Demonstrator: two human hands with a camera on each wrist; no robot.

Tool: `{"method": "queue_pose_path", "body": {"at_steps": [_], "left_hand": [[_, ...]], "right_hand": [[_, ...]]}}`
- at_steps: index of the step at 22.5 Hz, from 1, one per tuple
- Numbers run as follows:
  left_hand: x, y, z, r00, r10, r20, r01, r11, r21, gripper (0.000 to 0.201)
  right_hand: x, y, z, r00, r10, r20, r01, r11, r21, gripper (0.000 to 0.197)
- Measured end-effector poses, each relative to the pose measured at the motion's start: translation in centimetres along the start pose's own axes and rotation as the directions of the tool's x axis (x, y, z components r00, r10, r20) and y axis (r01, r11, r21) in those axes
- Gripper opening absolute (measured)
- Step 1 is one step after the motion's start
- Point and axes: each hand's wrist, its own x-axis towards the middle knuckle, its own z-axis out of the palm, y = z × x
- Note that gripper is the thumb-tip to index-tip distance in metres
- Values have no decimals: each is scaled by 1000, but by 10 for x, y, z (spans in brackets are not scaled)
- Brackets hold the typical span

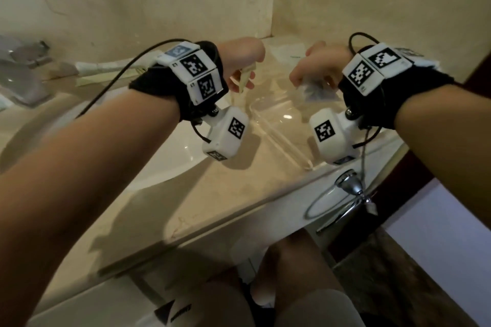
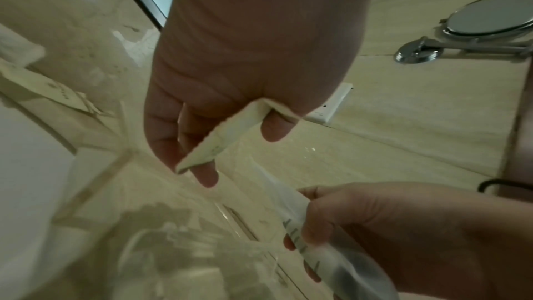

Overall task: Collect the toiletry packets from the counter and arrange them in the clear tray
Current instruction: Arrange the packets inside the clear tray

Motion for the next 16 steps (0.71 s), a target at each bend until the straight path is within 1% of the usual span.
{"method": "queue_pose_path", "body": {"at_steps": [4,7,9,11,12,14,16], "left_hand": [[-5,18,24,998,39,40,-40,999,28,48],[-9,27,51,984,81,156,-98,990,102,50],[-11,27,63,973,83,215,-118,981,156,51],[-10,27,75,964,74,255,-133,966,222,49],[-10,27,81,962,71,263,-139,958,252,47],[-9,25,85,962,75,261,-156,940,304,39],[-8,21,87,963,65,260,-158,922,354,36]], "right_hand": [[0,30,-13,999,42,-12,-42,999,-18,25],[2,59,-23,997,83,-9,-83,996,-20,24],[8,75,-25,994,106,-15,-106,994,-37,18],[12,88,-23,992,124,-27,-124,992,3,17],[14,95,-23,991,131,-30,-130,991,34,25],[18,106,-20,990,142,-22,-140,987,76,51],[20,115,-17,991,132,24,-134,987,87,69]]}}
